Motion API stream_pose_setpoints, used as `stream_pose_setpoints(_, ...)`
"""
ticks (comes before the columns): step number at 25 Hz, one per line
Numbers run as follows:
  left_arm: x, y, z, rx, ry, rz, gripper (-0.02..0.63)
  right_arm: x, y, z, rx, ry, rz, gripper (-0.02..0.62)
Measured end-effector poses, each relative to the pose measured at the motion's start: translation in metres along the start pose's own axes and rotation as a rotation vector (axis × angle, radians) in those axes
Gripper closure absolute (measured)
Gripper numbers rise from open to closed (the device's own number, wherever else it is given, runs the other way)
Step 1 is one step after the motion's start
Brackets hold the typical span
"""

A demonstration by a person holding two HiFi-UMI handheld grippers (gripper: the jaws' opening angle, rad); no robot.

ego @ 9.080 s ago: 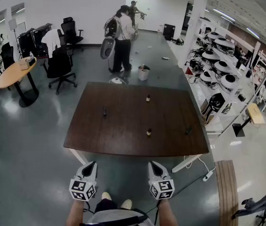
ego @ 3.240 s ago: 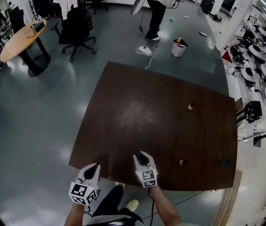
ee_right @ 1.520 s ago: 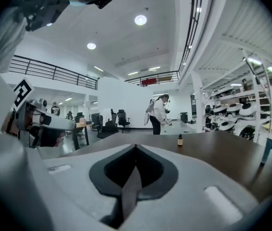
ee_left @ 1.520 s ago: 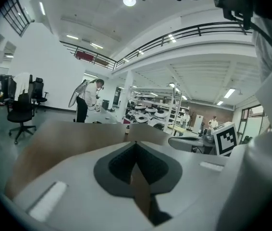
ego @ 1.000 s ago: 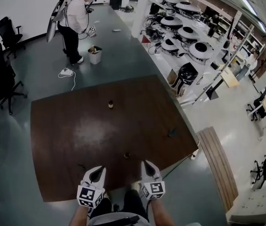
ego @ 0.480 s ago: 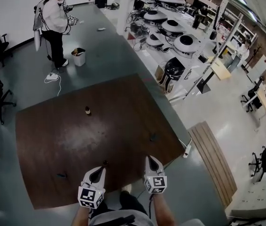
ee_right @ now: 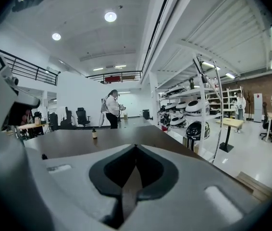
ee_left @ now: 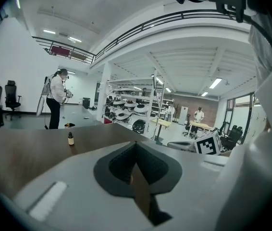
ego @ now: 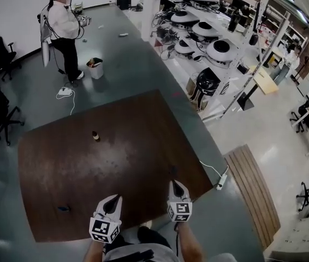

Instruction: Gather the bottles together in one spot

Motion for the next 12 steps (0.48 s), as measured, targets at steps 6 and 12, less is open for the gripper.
stream_pose_setpoints(6, -0.010, 0.007, 0.020, 0.019, 0.023, -0.008, 0.604, -0.030, -0.012, 0.034, 0.039, -0.005, 0.002, 0.483)
stream_pose_setpoints(12, -0.010, 0.012, 0.030, 0.034, 0.046, -0.016, 0.604, -0.041, -0.021, 0.066, 0.092, 0.019, 0.002, 0.396)
Point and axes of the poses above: the fingertips, and each gripper's own axes: z forward along the fingers, x to its left, y out of its top, the point moved 1 cm from there along -z, backward along the fingers, and after that the axes turned 15 degrees about x, right-handed, at the moved point
